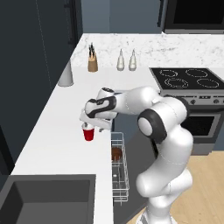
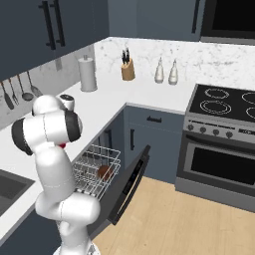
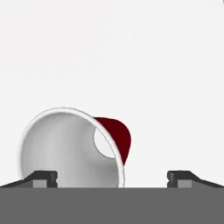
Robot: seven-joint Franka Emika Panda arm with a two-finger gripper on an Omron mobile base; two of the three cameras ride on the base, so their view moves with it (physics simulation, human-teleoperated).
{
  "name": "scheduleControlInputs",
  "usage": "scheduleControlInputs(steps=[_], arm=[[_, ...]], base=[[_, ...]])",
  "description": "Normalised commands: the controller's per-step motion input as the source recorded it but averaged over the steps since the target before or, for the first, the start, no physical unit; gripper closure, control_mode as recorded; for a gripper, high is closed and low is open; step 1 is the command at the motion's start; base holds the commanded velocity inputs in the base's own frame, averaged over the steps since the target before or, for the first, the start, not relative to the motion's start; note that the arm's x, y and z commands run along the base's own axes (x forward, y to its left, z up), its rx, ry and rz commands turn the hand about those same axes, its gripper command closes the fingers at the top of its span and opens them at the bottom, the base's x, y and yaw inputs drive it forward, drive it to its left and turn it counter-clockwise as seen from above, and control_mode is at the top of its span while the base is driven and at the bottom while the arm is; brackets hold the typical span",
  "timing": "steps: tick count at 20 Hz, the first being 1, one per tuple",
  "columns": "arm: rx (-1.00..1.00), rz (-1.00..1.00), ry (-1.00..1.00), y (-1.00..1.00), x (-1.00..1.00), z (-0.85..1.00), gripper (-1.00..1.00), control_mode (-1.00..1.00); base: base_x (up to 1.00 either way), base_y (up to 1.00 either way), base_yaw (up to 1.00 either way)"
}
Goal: Pick up the cup and bowl from the counter, place them in the dishwasher, and close the dishwasher door.
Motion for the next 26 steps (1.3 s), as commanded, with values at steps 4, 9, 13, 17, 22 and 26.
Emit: scheduleControlInputs(steps=[4,9,13,17,22,26], arm=[[0.00,0.00,0.00,0.06,0.20,-0.15,-1.00,-1.00],[0.00,0.00,0.00,0.11,0.00,-0.34,-1.00,-1.00],[0.00,0.00,0.00,0.13,0.00,-0.39,1.00,-1.00],[0.00,0.00,0.00,0.03,0.00,-0.37,1.00,-1.00],[0.00,-0.02,0.00,-0.20,-0.49,-0.32,1.00,-1.00],[0.00,-0.11,0.00,-0.80,-1.00,-0.09,1.00,-1.00]], base=[[0.00,0.00,0.00],[0.00,0.00,0.00],[0.00,0.00,0.00],[0.00,0.00,0.00],[0.00,0.00,0.00],[0.00,0.00,0.00]])
